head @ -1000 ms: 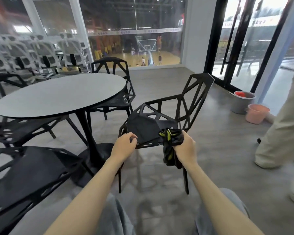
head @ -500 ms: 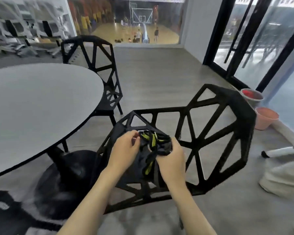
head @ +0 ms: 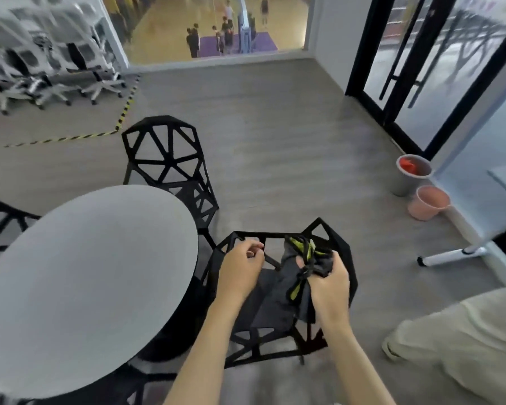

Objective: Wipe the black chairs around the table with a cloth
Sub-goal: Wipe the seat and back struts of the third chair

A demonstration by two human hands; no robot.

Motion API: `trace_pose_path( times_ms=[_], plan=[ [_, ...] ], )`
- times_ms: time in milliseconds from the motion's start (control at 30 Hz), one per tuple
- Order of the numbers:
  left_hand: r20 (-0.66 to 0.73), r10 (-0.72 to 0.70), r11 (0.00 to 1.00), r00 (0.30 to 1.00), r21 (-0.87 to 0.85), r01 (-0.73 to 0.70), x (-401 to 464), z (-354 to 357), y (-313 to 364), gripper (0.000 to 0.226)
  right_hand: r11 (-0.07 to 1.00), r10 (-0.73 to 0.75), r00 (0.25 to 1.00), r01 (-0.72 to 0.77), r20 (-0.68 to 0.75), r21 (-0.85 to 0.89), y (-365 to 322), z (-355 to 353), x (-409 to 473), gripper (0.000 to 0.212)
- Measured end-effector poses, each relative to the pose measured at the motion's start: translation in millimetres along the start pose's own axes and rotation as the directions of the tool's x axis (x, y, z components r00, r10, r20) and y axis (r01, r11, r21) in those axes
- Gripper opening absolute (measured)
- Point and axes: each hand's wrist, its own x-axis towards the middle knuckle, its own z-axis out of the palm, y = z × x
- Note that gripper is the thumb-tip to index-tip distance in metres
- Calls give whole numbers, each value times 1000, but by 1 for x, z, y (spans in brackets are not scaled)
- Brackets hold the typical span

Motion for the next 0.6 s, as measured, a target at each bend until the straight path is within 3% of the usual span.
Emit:
trace_pose_path(
  times_ms=[233, 433, 600],
  plan=[
    [20, -63, 998, 998, 7, 63, 19, 56, 87, 15, 1000, 27, 999, -27, -36, -14, -22, -93, 79, 19],
    [-81, -154, 988, 985, -21, 152, 36, 110, 136, 14, 998, 50, 997, -48, 67, -38, -26, -158, 160, 25],
    [-187, -215, 977, 959, -39, 211, 46, 119, 151, 17, 997, 80, 989, -82, 127, 11, -43, -162, 207, 20]
  ],
)
